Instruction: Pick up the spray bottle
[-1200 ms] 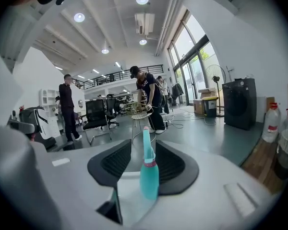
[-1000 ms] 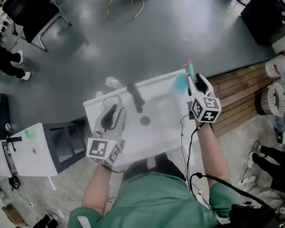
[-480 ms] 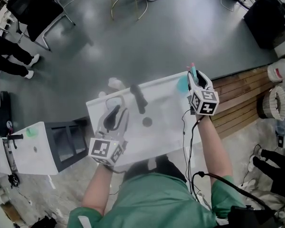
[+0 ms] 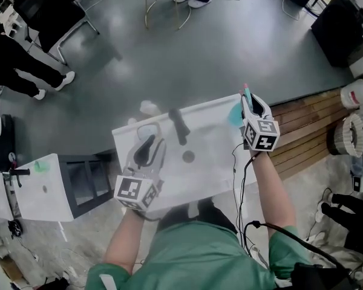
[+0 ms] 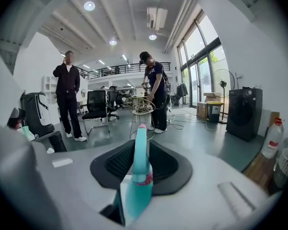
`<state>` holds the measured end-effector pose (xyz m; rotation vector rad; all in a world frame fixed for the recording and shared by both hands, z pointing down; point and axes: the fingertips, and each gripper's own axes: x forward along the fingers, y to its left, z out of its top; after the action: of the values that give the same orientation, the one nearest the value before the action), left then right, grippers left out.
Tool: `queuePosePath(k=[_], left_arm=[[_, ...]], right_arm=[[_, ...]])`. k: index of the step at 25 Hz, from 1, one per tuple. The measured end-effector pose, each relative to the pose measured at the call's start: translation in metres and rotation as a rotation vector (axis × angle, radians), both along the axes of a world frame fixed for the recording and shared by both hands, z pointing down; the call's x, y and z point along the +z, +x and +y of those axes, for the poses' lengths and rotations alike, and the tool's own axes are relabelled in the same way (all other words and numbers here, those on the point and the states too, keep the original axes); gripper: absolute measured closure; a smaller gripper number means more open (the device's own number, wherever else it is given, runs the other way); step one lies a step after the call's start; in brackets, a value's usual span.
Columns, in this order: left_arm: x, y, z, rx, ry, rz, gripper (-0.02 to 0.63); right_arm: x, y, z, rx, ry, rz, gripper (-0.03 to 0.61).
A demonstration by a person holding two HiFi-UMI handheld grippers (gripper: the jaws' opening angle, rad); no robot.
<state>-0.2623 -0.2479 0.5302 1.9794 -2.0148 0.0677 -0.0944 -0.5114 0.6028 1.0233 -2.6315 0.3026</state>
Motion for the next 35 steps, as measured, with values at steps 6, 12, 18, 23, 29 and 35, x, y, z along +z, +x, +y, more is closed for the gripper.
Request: queuePosePath(k=[6, 12, 18, 23, 29, 35], left_arm=[[-0.006, 0.007, 0.006, 0.007, 0.015, 0.003, 0.495], [-0.018, 0.017, 0.008, 0.025, 0.04, -0.001, 0.495], [-0.034, 0.032, 0.009, 0.051, 0.066, -0.008, 0.495], [-0.048, 0.043, 0.009, 0.07, 0.091, -0.009, 0.495], [-0.063, 0.055, 0.01, 0.089, 0.121, -0.015, 0.495], [-0.082, 0.068, 0.014, 0.105, 0.151, -0.014, 0.495]], right_arm=[[-0.021, 0.0, 0.022, -0.044, 0.007, -0.025, 0.486], [-0.05, 0.002, 0.052, -0.1, 0.01, -0.06, 0.488], [-0.086, 0.011, 0.085, -0.145, 0.006, -0.115, 0.488], [-0.113, 0.016, 0.113, -0.185, 0.008, -0.157, 0.488], [-0.13, 0.023, 0.137, -0.22, -0.013, -0.189, 0.488], [-0.146, 0.028, 0.159, -0.266, -0.034, -0.187, 0.488]])
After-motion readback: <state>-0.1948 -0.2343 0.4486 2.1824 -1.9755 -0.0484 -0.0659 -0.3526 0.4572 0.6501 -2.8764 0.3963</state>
